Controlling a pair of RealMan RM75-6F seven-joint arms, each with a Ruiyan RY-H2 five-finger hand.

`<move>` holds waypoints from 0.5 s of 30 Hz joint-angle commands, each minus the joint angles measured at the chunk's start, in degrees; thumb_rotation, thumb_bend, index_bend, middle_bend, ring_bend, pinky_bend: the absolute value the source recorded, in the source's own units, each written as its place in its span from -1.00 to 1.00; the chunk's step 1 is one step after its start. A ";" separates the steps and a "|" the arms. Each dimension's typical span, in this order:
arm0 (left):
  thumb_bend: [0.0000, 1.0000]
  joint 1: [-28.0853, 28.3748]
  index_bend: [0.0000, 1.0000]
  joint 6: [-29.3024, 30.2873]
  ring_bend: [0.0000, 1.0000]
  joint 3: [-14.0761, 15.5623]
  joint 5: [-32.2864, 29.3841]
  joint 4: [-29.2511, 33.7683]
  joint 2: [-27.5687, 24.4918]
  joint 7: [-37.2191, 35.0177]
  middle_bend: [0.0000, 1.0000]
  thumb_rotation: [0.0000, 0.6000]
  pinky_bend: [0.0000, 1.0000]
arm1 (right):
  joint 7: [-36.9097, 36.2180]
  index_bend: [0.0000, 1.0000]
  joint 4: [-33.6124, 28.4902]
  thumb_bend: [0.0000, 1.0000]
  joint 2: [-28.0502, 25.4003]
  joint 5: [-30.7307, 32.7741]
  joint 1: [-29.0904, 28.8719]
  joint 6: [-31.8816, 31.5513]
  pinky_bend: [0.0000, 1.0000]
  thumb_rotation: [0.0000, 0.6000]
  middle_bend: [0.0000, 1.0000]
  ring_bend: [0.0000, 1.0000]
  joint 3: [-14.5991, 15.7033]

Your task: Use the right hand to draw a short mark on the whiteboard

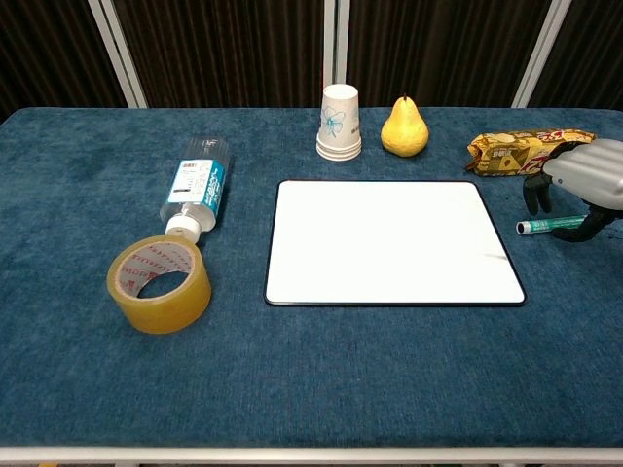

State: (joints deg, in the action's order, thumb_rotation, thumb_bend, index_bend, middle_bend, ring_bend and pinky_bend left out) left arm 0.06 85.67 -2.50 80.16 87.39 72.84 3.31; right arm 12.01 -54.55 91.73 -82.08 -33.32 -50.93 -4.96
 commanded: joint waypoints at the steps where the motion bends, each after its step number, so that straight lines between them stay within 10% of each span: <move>1: -1.00 -0.02 -0.46 -0.03 -0.81 0.00 -0.03 0.02 -0.03 0.03 -0.57 1.00 -0.85 | -0.93 -0.05 1.54 -0.53 1.13 -0.43 -0.68 0.19 -0.76 1.00 -0.06 -0.54 0.42; 15: -1.00 -0.32 -0.46 -0.18 -0.81 -0.05 -0.65 -0.11 0.07 -0.15 -0.57 1.00 -0.85 | -2.09 0.13 4.21 -0.37 2.86 -0.41 -1.82 0.69 -0.70 1.00 0.08 -0.45 1.20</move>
State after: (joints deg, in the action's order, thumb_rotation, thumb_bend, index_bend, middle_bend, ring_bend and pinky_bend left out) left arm -0.26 85.49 -2.55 79.51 87.27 72.91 3.16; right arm 9.91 -50.35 94.57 -82.49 -35.11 -50.22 -3.76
